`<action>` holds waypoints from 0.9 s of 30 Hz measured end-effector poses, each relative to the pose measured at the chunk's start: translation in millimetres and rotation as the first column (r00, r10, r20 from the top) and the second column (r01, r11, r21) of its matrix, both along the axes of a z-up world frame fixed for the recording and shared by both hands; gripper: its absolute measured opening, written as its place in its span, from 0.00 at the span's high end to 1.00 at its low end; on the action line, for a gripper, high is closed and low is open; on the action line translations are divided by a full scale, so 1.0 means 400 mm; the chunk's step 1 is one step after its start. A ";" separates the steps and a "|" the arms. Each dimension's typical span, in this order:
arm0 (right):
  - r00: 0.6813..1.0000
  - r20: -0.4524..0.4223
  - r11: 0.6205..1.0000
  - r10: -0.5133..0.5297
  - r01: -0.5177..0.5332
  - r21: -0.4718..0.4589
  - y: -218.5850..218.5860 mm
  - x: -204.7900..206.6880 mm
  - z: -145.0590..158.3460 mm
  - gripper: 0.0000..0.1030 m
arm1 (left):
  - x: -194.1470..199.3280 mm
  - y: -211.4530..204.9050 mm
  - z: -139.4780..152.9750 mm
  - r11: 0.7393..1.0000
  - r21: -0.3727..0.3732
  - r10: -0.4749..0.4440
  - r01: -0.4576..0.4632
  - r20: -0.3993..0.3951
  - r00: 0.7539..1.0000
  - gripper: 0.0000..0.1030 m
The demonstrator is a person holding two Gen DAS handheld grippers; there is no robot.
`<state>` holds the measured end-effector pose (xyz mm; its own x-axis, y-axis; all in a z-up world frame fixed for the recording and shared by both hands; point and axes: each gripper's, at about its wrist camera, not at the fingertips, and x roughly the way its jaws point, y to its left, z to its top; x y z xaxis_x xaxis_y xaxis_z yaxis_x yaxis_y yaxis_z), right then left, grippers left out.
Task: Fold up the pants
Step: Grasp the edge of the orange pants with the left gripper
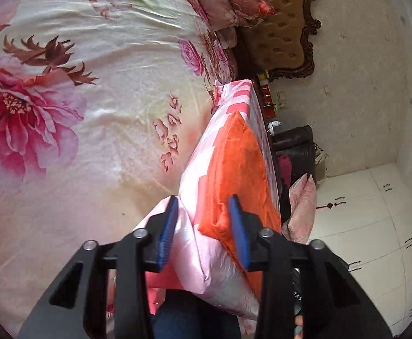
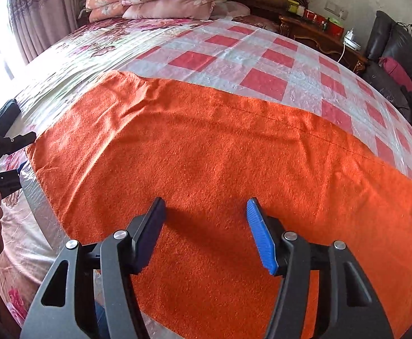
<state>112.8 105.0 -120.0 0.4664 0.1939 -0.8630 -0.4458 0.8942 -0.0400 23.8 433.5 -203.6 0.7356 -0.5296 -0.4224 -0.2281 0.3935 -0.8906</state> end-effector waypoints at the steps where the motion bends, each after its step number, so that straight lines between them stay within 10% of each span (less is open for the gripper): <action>1: 1.000 -0.001 1.000 -0.001 0.001 0.000 0.000 0.000 0.000 0.44 | 0.005 -0.006 0.011 1.000 0.022 -0.011 0.011 0.009 1.000 0.79; 5: 1.000 -0.003 1.000 -0.002 0.002 -0.002 0.002 0.002 0.000 0.44 | 0.023 -0.005 0.043 0.995 0.095 -0.034 0.031 0.028 0.999 0.90; 20: 0.999 -0.007 0.999 0.041 -0.041 0.000 0.060 0.014 0.000 0.44 | -0.024 0.085 0.017 0.997 -0.020 0.079 -0.078 0.047 0.996 0.90; 21: 0.999 -0.009 0.999 0.041 -0.041 0.000 0.060 0.016 0.000 0.44 | -0.036 0.090 0.007 0.994 -0.042 0.099 -0.097 0.045 0.994 0.85; 23: 0.999 -0.014 0.999 0.042 -0.042 0.002 0.060 0.016 0.001 0.44 | -0.062 0.102 -0.022 0.985 -0.105 0.144 -0.140 0.035 0.989 0.45; 27: 0.999 -0.036 0.999 0.034 -0.033 0.031 0.047 0.024 0.009 0.44 | -0.080 0.104 -0.076 0.966 -0.209 0.156 -0.151 0.005 0.988 0.44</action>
